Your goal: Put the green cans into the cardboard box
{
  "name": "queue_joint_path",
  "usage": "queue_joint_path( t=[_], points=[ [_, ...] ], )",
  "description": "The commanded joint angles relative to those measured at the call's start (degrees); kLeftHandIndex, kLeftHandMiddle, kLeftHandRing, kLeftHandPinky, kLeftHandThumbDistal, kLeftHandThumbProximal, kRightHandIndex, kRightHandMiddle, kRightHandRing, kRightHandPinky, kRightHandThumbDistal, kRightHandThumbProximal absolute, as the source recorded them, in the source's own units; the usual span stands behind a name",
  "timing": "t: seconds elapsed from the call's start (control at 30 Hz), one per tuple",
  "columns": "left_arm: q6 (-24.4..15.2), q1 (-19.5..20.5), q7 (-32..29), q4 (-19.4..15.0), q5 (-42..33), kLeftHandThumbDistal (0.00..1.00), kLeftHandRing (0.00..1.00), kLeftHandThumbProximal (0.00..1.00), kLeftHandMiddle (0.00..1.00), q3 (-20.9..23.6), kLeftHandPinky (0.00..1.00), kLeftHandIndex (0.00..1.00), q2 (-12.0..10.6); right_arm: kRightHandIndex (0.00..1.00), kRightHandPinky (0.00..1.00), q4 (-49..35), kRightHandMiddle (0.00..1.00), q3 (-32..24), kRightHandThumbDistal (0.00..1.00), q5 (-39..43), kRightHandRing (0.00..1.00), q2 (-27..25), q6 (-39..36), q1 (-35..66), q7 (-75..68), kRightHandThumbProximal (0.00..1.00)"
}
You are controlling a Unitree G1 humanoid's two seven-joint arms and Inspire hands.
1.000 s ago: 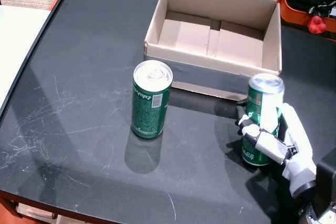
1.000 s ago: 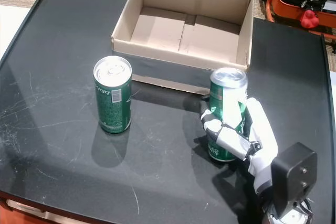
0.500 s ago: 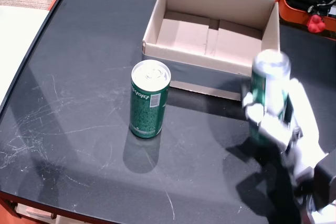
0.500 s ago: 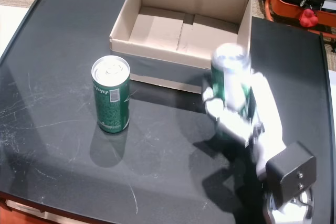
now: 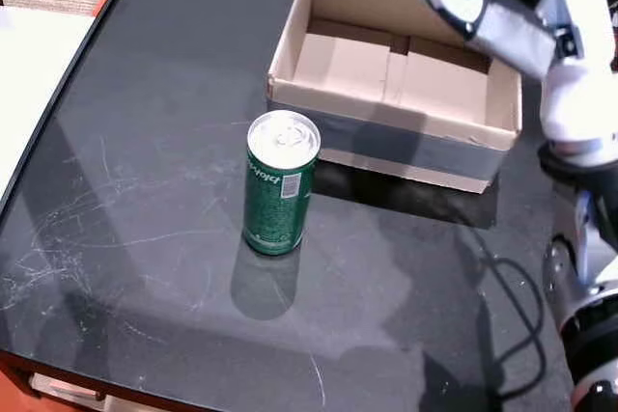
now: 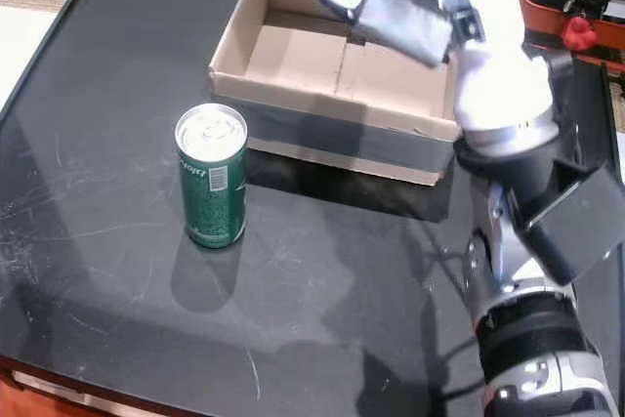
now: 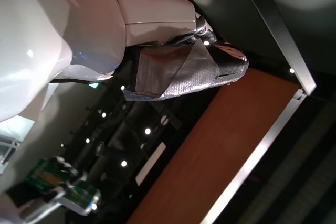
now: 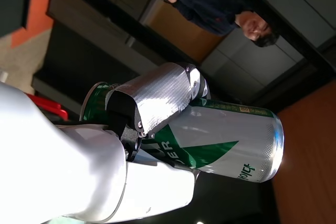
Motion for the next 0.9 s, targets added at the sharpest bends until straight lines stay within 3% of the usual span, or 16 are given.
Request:
queue_joint_path(
  t=[0.0, 0.03, 0.13, 0.23, 0.4, 0.43, 0.47, 0.5, 0.53, 0.57, 0.63, 0.67, 0.7, 0.8, 0.83, 0.87],
  points=[
    [-1.8, -0.2, -1.0, 1.2, 1.6, 0.00, 1.00, 0.98, 0.96, -0.5, 1.00, 0.80, -6.2, 0.00, 0.18, 3.5, 0.00, -0.2, 0.00, -3.7, 0.00, -2.8, 1.3, -4.0, -2.1, 0.38],
    [-2.4, -0.4, -1.7, 1.7, 1.8, 0.00, 1.00, 0.97, 0.97, -0.6, 1.00, 0.81, -6.1, 0.00, 0.18, 6.1, 0.00, 0.0, 0.00, -6.2, 0.00, -4.1, 1.9, -5.8, -3.7, 0.31],
    [-3.3, -0.4, -2.4, 2.2, 1.8, 0.00, 1.00, 0.97, 0.97, -1.3, 1.00, 0.81, -6.5, 0.00, 0.20, 14.4, 0.00, 3.1, 0.00, -17.1, 0.00, -8.5, 5.6, -12.0, -12.1, 0.30],
    [-3.6, -0.4, -3.0, 3.0, 1.3, 0.00, 1.00, 0.96, 0.96, -1.7, 1.00, 0.81, -6.7, 0.00, 0.22, 21.2, 0.00, 7.5, 0.02, -25.3, 0.00, -11.2, 10.7, -17.6, -18.9, 0.20],
    [-3.0, -0.4, -4.2, 3.5, 0.0, 0.00, 1.00, 0.92, 0.96, -2.5, 1.00, 0.80, -7.0, 0.00, 0.28, 27.7, 0.00, 20.5, 0.18, -42.0, 0.02, -14.8, 22.0, -25.0, -29.2, 0.54],
    [-3.0, -0.4, -4.4, 3.4, -0.2, 0.00, 1.00, 0.91, 0.96, -2.7, 1.00, 0.80, -7.2, 0.00, 0.29, 28.4, 0.00, 23.8, 0.19, -45.9, 0.02, -15.2, 24.5, -26.3, -32.0, 0.52],
    [-3.0, -0.2, -4.4, 3.2, -0.2, 0.00, 1.00, 0.91, 0.96, -3.0, 1.00, 0.80, -7.5, 0.00, 0.34, 29.1, 0.00, 26.9, 0.19, -49.4, 0.01, -15.4, 26.9, -27.3, -34.4, 0.31],
    [-3.2, -0.1, -4.4, 3.0, -0.2, 0.00, 1.00, 0.91, 0.96, -3.3, 1.00, 0.80, -7.8, 0.00, 0.37, 29.8, 0.00, 29.2, 0.19, -51.9, 0.02, -15.2, 29.1, -28.2, -35.7, 0.23],
    [-3.5, 0.2, -4.4, 2.8, 0.0, 0.01, 1.00, 0.91, 0.95, -3.6, 1.00, 0.80, -8.0, 0.01, 0.38, 30.5, 0.02, 30.5, 0.17, -53.2, 0.05, -14.8, 31.3, -28.9, -35.9, 0.21],
    [-3.7, 0.5, -4.3, 2.5, 0.2, 0.02, 1.00, 0.92, 0.95, -4.1, 1.00, 0.80, -8.3, 0.08, 0.39, 31.0, 0.12, 31.1, 0.19, -53.8, 0.15, -14.3, 33.2, -29.3, -35.9, 0.18],
    [-3.8, 1.2, -4.5, 2.0, 0.3, 0.04, 1.00, 0.98, 0.95, -4.8, 1.00, 0.79, -8.7, 0.12, 0.41, 31.5, 0.15, 31.0, 0.13, -53.4, 0.22, -12.9, 36.6, -29.6, -36.4, 0.28],
    [-4.2, 1.4, -4.3, 1.7, 0.6, 0.05, 1.00, 1.00, 0.94, -5.1, 1.00, 0.79, -9.1, 0.06, 0.37, 31.7, 0.08, 30.9, 0.09, -53.0, 0.14, -12.3, 37.7, -29.6, -36.2, 0.33],
    [-4.7, 1.7, -3.7, 1.2, 1.1, 0.05, 1.00, 1.00, 0.94, -5.6, 1.00, 0.78, -9.6, 0.01, 0.35, 31.9, 0.02, 30.9, 0.14, -52.7, 0.08, -11.7, 38.4, -29.5, -36.1, 0.39],
    [-5.7, 1.8, -3.2, 1.0, 1.6, 0.06, 1.00, 1.00, 0.94, -6.7, 1.00, 0.78, -10.2, 0.00, 0.33, 32.1, 0.00, 31.5, 0.17, -52.8, 0.07, -10.4, 39.6, -29.1, -35.9, 0.33],
    [-5.9, 1.7, -3.3, 1.3, 1.6, 0.07, 1.00, 1.00, 0.94, -6.9, 1.00, 0.78, -10.1, 0.19, 0.29, 32.2, 0.04, 31.7, 0.09, -52.9, 0.04, -10.0, 40.0, -28.9, -35.8, 0.36],
    [-6.2, 1.7, -3.1, 1.3, 1.7, 0.08, 1.00, 1.00, 0.93, -7.2, 1.00, 0.77, -10.2, 0.19, 0.28, 32.2, 0.02, 31.8, 0.12, -52.9, 0.04, -9.5, 40.1, -28.7, -35.8, 0.36]
  ],
)
